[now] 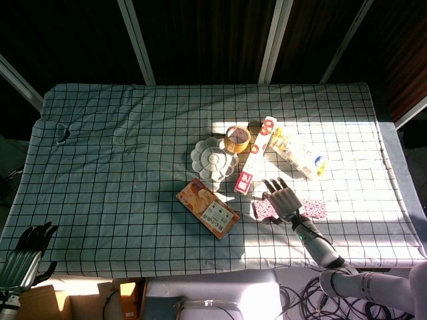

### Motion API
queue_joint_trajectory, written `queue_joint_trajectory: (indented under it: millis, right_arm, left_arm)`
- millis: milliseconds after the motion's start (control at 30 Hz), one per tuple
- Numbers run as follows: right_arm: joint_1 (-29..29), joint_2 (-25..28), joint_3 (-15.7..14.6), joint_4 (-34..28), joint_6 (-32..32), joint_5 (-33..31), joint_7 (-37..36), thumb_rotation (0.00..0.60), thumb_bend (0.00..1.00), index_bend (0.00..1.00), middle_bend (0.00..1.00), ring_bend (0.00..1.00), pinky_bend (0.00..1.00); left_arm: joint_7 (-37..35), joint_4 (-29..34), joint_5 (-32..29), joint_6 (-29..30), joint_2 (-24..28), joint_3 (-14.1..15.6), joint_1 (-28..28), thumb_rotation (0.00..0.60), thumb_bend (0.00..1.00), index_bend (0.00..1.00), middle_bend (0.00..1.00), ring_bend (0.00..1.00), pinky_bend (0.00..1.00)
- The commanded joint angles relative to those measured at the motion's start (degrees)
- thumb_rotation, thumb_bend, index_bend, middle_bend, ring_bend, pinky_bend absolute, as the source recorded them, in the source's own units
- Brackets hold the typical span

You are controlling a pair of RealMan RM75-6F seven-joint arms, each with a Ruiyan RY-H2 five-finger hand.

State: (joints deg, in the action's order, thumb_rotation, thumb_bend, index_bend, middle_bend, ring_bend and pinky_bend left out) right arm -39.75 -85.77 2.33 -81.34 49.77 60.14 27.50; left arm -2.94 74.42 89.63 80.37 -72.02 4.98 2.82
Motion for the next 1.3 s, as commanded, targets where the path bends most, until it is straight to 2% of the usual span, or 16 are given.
queue_joint_trajectory:
  millis: [33, 167, 367, 633, 800, 900, 1067, 1200, 1300]
  right_arm:
    - [0.31, 0.27, 0.09, -0.56, 0.90, 0.60, -0.02, 0.600, 0.20, 0.54, 0.00, 0.00, 0.04]
    - [0.87, 1.25, 0.05, -2.29, 2.71, 2.00, 0.13, 0.600, 0.20, 0.56, 0.00, 0.00, 0.04]
    - [2.57, 4.95, -1.22, -8.10, 5.47, 6.35, -1.23, 0.600, 0.20, 0.57, 0.00, 0.00, 0.04]
    - [5.64, 10.87, -6.63, -15.52, 6.98, 14.10, -2.43, 0.600, 0.20, 0.57, 0.00, 0.00, 0.04]
    - [6.85, 11.19, -9.45, -15.11, 6.20, 16.12, -0.20, 0.600, 0.20, 0.55, 0.00, 0.00, 0.04]
    - [7.27, 9.97, -9.74, -13.50, 6.02, 16.24, 1.11, 0.600, 0.20, 0.53, 0.00, 0.00, 0.04]
    - [7.23, 8.84, -9.01, -11.63, 4.26, 14.95, 0.46, 0.600, 0.20, 0.45, 0.00, 0.00, 0.04]
    - [6.99, 9.67, -9.02, -12.06, 2.77, 14.75, -0.31, 0.600, 0.20, 0.21, 0.00, 0.00, 0.04]
    - [7.37, 10.54, -9.06, -12.77, 3.46, 15.63, -0.87, 0.600, 0.20, 0.09, 0.00, 0.00, 0.04]
  left_arm:
    - [-0.05, -0.08, -0.02, 0.02, -0.04, -0.01, -0.02, 0.600, 0.36, 0.00, 0.01, 0.00, 0.00]
    - [-0.17, -0.14, -0.01, 0.05, -0.03, -0.02, -0.05, 0.600, 0.36, 0.00, 0.01, 0.00, 0.00]
    - [-0.43, -0.14, -0.09, 0.12, 0.04, -0.07, -0.13, 0.600, 0.36, 0.00, 0.01, 0.00, 0.00]
    - [-0.29, 0.00, 0.07, 0.15, 0.02, -0.07, -0.08, 0.600, 0.36, 0.00, 0.01, 0.00, 0.00]
    - [0.12, 0.12, 0.04, -0.07, -0.06, -0.08, 0.01, 0.600, 0.36, 0.00, 0.01, 0.00, 0.00]
    - [0.29, 0.28, 0.05, -0.18, -0.05, -0.10, 0.09, 0.600, 0.36, 0.00, 0.01, 0.00, 0.00]
    - [0.52, 0.47, -0.21, -0.38, 0.02, -0.12, 0.07, 0.600, 0.36, 0.00, 0.01, 0.00, 0.00]
    - [0.23, 0.39, -0.35, -0.36, -0.02, -0.21, 0.04, 0.600, 0.36, 0.00, 0.01, 0.00, 0.00]
    - [-0.25, 0.40, -0.08, -0.08, -0.01, -0.15, -0.01, 0.600, 0.36, 0.00, 0.01, 0.00, 0.00]
